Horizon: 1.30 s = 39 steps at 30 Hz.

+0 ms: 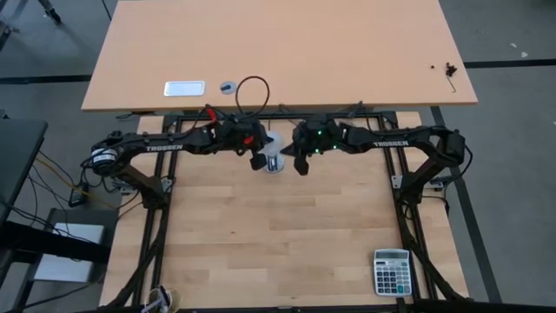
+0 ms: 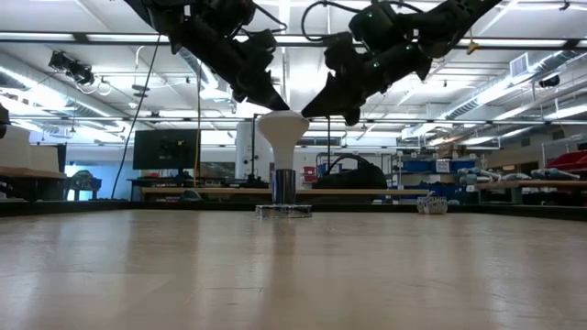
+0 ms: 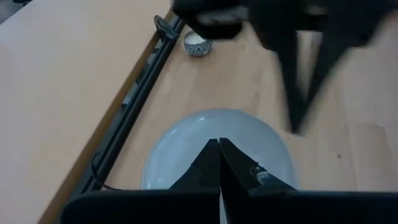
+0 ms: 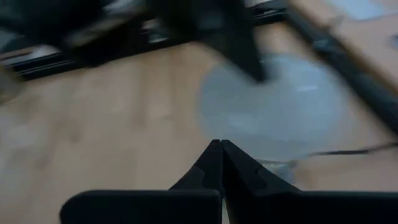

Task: Screw lightbulb
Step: Insert the light into the lamp socket

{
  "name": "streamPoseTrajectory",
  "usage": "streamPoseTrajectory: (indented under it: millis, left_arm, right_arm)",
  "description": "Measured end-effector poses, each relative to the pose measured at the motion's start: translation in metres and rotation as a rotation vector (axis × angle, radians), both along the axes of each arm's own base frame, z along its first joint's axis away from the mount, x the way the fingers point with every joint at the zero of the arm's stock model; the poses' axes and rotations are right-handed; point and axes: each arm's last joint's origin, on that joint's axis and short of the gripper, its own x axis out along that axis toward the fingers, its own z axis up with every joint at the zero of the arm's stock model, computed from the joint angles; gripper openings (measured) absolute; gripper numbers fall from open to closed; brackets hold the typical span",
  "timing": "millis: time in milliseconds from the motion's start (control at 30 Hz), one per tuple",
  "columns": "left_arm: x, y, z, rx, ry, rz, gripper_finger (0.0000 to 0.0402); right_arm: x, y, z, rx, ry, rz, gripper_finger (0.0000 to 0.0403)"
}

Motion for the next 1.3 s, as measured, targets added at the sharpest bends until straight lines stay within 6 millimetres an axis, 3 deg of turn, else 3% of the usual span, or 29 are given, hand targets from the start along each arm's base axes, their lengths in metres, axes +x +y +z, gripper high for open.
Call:
streamPoseTrajectory:
  millis: [200, 333, 500, 800, 1100, 1300]
  left_arm:
    - [0.0, 0.0, 0.0, -0.003, 0.001, -0.003, 0.0]
    - [0.0, 0.0, 0.0, -0.003, 0.002, -0.004, 0.0]
    - [0.0, 0.0, 0.0, -0.001, 0.002, -0.001, 0.0]
    - [-0.001, 0.0, -0.001, -0.005, 0.011, 0.001, 0.0]
    - [0.0, 0.0, -0.001, -0.002, 0.005, -0.001, 0.0]
    - [0.0, 0.0, 0.0, -0.002, 0.006, -0.002, 0.0]
  right_arm:
    - [-0.002, 0.005, 0.011, -0.039, -0.03, -0.023, 0.001]
    - [-0.007, -0.008, 0.012, -0.115, -0.004, -0.179, 0.001]
    - [-0.008, -0.02, 0.007, -0.121, 0.005, -0.218, 0.001]
    - [-0.002, -0.019, -0.002, -0.074, 0.0, -0.136, 0.001]
    - [0.0, 0.005, 0.006, 0.009, -0.03, 0.038, 0.0009]
    - [0.002, 0.007, 0.012, -0.041, -0.032, -0.009, 0.0009]
